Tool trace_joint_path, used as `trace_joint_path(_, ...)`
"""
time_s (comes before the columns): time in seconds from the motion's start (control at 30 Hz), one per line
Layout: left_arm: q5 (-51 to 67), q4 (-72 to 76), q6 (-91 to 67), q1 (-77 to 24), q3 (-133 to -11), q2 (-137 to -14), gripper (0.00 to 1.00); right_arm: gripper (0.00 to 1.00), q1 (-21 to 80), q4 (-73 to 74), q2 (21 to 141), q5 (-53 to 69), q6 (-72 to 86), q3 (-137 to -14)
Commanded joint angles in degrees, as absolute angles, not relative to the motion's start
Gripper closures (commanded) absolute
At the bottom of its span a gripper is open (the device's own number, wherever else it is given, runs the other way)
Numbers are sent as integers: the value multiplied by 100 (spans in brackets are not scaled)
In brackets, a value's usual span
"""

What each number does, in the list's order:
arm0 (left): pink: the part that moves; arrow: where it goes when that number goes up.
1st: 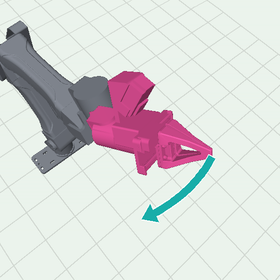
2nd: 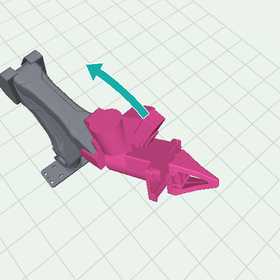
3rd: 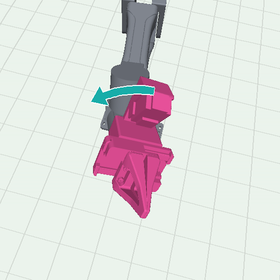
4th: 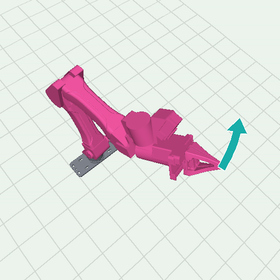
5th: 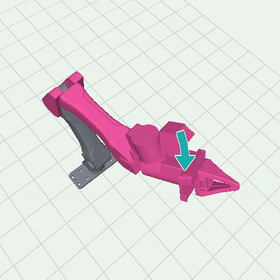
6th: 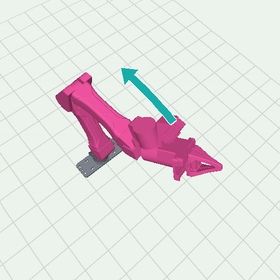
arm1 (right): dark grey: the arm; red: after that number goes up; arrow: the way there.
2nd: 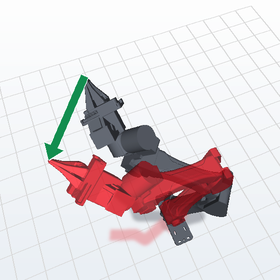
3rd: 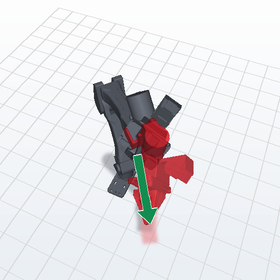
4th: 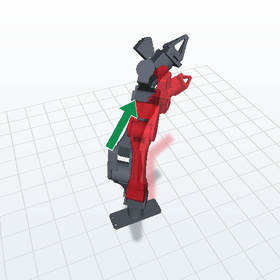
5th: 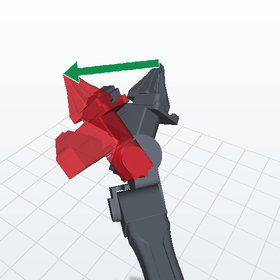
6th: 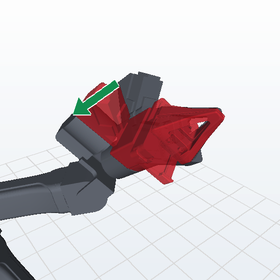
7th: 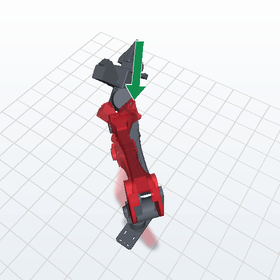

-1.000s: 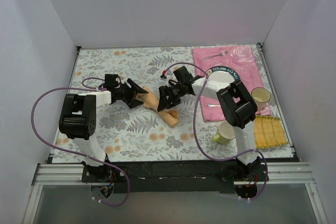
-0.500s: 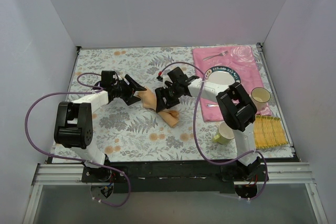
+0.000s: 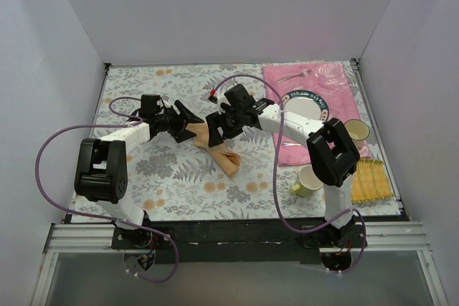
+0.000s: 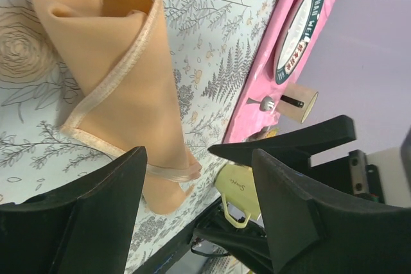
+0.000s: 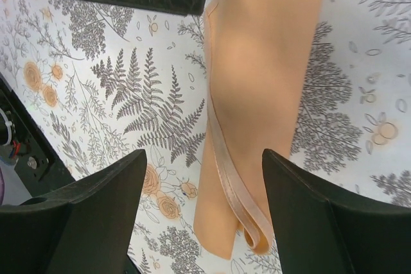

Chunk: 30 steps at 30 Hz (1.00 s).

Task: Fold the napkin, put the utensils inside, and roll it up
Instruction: Roll the napkin with the utensil

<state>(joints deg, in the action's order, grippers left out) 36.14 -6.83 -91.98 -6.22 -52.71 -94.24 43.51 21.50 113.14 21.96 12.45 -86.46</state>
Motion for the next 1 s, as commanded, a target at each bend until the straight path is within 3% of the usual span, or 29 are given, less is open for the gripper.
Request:
trace_joint_path(0.0, 3823, -615, -9202, -712, -5511, -9378, 34, 20, 4289, 2547, 10838, 1803, 1116, -8579)
trace_joint_path(0.1, 3876, -615, -9193, -729, -5528, -9352, 34, 25, 4149, 2645, 10627, 1416, 1256, -8333)
trace_joint_path(0.23, 3902, -659, -9115, -738, -5519, -9308, 34, 46, 3964, 2654, 10380, 978, 1292, -7675)
trace_joint_path(0.43, 3806, -765, -9044, -861, -5467, -9325, 35, 63, 3850, 2628, 10327, 486, 1187, -7304)
trace_joint_path(0.97, 3569, -923, -8921, -896, -5651, -9360, 35, 67, 4288, 2452, 10846, 1178, 1362, -7664)
